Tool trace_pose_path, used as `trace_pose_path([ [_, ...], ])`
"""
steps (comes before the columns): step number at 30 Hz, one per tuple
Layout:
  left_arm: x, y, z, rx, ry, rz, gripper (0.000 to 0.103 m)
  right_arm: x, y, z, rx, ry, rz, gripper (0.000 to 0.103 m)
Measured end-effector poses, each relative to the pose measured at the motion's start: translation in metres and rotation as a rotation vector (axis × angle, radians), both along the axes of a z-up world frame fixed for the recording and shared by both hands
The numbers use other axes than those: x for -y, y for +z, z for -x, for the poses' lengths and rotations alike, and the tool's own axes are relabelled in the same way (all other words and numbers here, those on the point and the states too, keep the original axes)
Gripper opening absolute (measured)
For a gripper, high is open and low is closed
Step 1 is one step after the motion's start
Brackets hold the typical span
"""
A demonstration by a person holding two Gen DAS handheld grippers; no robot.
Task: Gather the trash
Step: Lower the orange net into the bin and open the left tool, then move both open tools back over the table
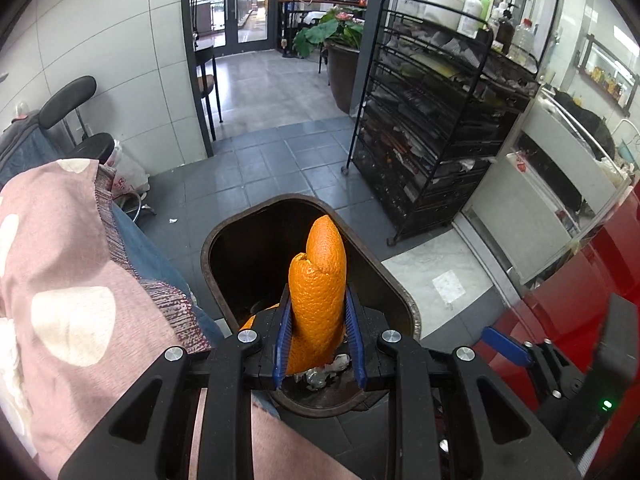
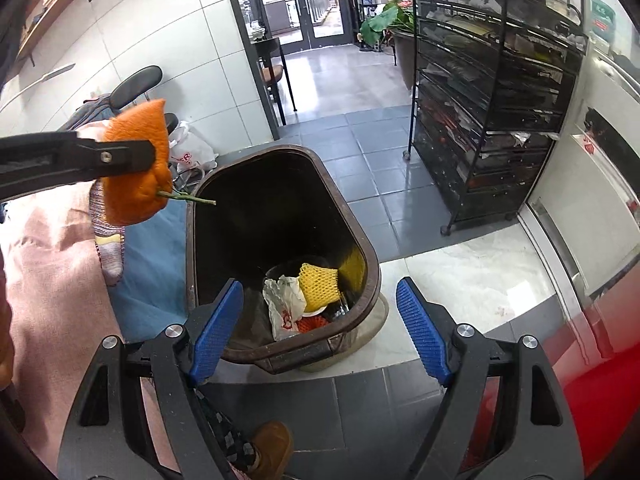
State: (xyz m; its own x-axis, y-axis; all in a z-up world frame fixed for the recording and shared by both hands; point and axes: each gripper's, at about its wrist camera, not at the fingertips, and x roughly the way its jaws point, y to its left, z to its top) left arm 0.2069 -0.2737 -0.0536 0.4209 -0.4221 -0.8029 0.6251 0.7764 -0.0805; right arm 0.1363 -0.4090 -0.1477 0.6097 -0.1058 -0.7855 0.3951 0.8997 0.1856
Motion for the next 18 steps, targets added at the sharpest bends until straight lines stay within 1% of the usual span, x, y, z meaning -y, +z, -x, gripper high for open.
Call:
trace_pose_path([
  [2, 0.005, -0.005, -0.005, -0.008, 0.005, -0.015, 0.025, 0.0, -0.001, 0.0, -0.005, 0.0, -0.004, 0.079],
  [5, 0.007, -0.012, -0.008, -0.037, -0.003, -0.023, 0.028, 0.001, -0.002, 0.0, -0.006, -0.002, -0.008, 0.079],
  [6, 0.006, -0.013, -0.009, -0.04, 0.001, -0.021, 0.032, 0.0, -0.002, 0.0, -0.008, -0.002, -0.007, 0.079],
  [8, 0.005, -0.012, -0.008, -0.029, 0.002, -0.02, 0.037, -0.001, -0.002, 0.0, -0.008, -0.002, -0.009, 0.079],
  [9, 0.004, -0.01, -0.007, -0.022, 0.0, -0.017, 0.045, -0.001, -0.002, 0.001, -0.008, -0.002, -0.01, 0.079],
  [10, 0.003, -0.007, -0.005, -0.009, -0.001, -0.011, 0.057, -0.001, -0.002, 0.002, -0.009, -0.002, -0.009, 0.079],
  [12, 0.001, -0.002, -0.002, 0.016, 0.002, 0.009, 0.07, -0.002, -0.001, 0.003, -0.009, -0.003, -0.009, 0.079],
  [13, -0.001, 0.001, 0.001, 0.025, 0.001, 0.02, 0.075, -0.002, 0.0, 0.004, -0.008, -0.004, -0.008, 0.079],
  [18, -0.011, 0.016, 0.011, 0.067, 0.003, 0.052, 0.088, -0.003, 0.007, 0.007, 0.005, -0.003, -0.002, 0.079],
])
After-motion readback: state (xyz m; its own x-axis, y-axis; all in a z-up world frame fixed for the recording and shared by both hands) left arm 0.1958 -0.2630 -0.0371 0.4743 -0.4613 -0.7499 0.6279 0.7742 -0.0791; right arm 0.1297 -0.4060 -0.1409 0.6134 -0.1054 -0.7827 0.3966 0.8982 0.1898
